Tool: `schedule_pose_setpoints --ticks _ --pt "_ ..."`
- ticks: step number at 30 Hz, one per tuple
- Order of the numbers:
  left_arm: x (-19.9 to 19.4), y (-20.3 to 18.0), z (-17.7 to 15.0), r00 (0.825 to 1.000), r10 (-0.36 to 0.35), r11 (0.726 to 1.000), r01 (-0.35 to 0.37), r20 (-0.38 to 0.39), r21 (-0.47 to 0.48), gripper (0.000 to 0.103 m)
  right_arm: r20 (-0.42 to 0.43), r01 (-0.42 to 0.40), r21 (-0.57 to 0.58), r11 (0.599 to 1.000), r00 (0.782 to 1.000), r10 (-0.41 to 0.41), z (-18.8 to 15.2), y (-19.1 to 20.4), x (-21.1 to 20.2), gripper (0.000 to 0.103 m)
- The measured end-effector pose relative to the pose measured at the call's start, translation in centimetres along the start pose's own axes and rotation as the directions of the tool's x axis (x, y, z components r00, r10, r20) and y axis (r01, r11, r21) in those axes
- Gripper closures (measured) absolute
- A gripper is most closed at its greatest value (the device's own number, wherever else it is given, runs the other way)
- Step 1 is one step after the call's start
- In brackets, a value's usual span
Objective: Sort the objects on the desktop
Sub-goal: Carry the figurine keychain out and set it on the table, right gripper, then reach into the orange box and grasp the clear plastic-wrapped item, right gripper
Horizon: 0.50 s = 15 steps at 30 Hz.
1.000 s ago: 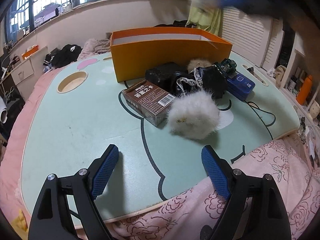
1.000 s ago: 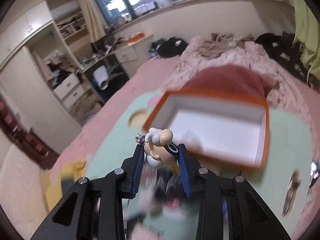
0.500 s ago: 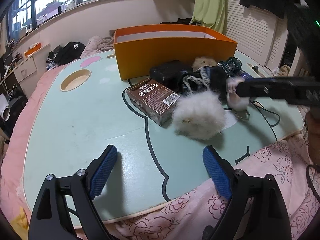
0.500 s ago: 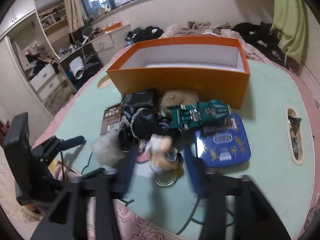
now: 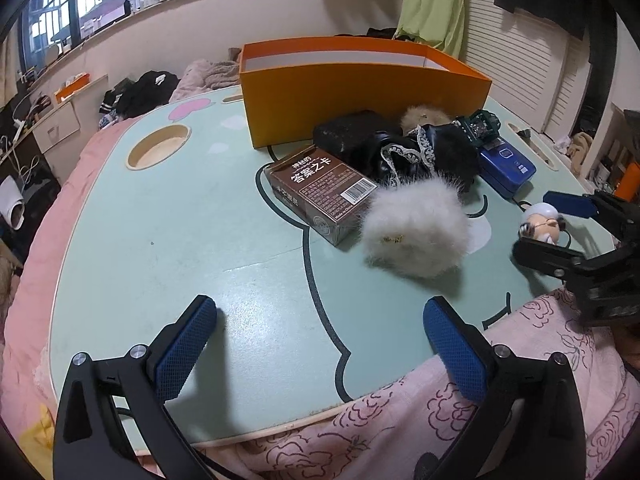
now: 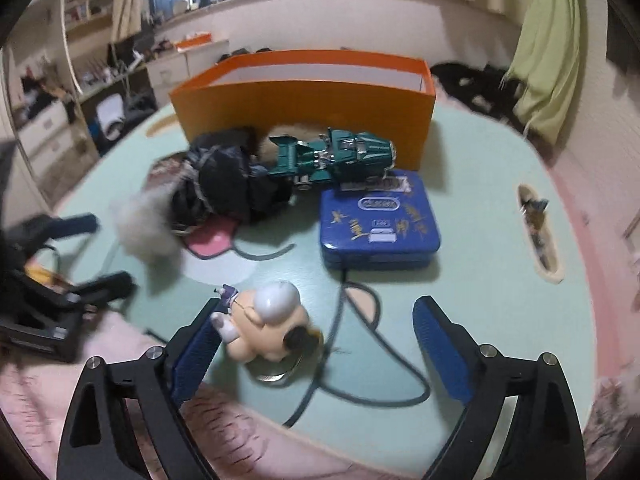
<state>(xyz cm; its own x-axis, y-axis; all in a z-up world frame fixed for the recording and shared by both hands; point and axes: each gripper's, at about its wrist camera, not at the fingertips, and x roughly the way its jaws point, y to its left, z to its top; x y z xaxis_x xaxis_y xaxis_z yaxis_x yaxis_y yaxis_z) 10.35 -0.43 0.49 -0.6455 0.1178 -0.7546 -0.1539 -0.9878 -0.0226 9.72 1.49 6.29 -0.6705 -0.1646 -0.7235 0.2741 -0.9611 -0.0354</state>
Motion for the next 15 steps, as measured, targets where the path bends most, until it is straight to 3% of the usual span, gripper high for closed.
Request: schedule_pose_setpoints --ticks 6,10,13,15 --pt "-0.2 0.2 -0.1 1.000 0.000 1.000 0.000 0.005 -0.017 0.000 0.036 -0.013 0.001 1.000 0.999 0.013 -0.3 -0.6 0.1 0.007" --pt "-0.4 0.5 -0.1 1.000 -0.013 0.999 0.013 0.007 -0.039 0.000 0.133 -0.090 0.015 0.996 0.987 0.087 -0.4 -1.3 -2.0 0.008" --pt "-0.6 0.5 -0.1 1.000 -0.016 0.999 0.016 0.014 -0.052 0.000 0.230 -0.112 0.038 0.993 0.968 0.100 1.3 -1.9 -4.3 0.007" --pt "-0.6 0.4 0.0 1.000 -0.014 0.998 0.015 0.021 -0.054 0.000 0.235 -0.141 0.067 0.988 0.964 0.122 3.9 -2.6 -4.9 0.007"
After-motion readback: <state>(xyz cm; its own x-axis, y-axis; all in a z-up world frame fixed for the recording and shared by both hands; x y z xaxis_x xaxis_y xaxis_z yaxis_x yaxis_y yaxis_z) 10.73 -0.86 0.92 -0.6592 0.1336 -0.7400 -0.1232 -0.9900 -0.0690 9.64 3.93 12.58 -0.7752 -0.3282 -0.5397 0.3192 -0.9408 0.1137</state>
